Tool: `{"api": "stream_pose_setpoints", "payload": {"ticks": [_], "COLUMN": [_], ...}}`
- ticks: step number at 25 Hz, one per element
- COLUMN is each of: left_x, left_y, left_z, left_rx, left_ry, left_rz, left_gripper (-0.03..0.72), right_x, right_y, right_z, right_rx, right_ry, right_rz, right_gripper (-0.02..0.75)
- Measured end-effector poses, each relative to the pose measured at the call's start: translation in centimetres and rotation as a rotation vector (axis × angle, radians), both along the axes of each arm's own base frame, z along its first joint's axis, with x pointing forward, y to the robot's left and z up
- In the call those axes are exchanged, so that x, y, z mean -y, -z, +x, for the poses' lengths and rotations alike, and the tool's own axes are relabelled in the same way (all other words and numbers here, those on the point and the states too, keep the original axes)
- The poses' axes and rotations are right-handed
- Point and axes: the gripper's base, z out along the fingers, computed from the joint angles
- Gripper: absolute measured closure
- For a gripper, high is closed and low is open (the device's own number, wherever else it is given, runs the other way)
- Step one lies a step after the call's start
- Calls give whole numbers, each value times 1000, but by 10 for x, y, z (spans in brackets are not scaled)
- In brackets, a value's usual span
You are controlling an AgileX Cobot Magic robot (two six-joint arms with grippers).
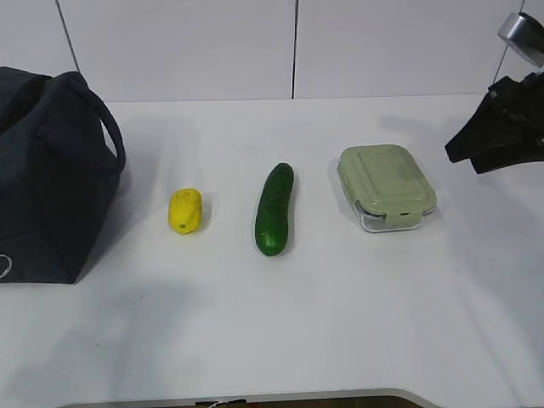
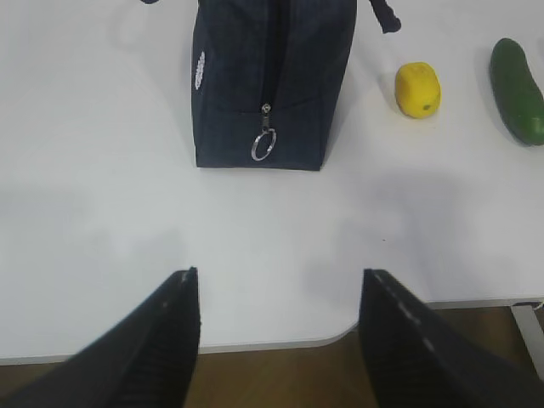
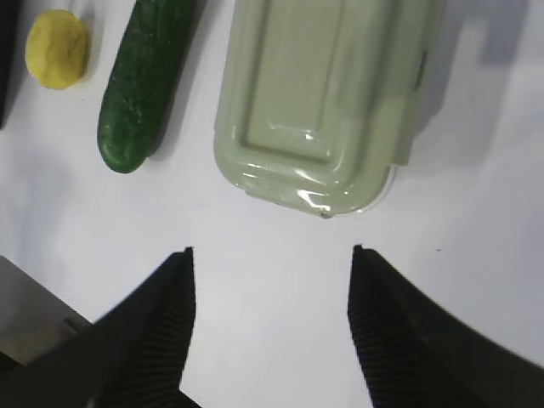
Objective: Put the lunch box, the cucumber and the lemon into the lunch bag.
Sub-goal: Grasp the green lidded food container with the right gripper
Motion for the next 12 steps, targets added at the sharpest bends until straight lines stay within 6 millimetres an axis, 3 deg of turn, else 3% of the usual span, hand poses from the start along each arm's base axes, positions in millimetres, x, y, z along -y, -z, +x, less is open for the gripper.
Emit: {"api": "stream_pose_setpoints", "payload": {"ticks": [10, 12], "left_x": [0, 0], "left_y": [0, 0], "left_z": [0, 0], "left_rx": [0, 0], "left_ry": [0, 0], "left_rz": [0, 0], "left_gripper": [257, 257], "right_x": [1, 1], "right_y": [1, 3], "right_z": [0, 1], "right_rx": [-2, -8], "right_ry": [-10, -6], "right_rz": [-23, -16], "right_gripper": [283, 253]}}
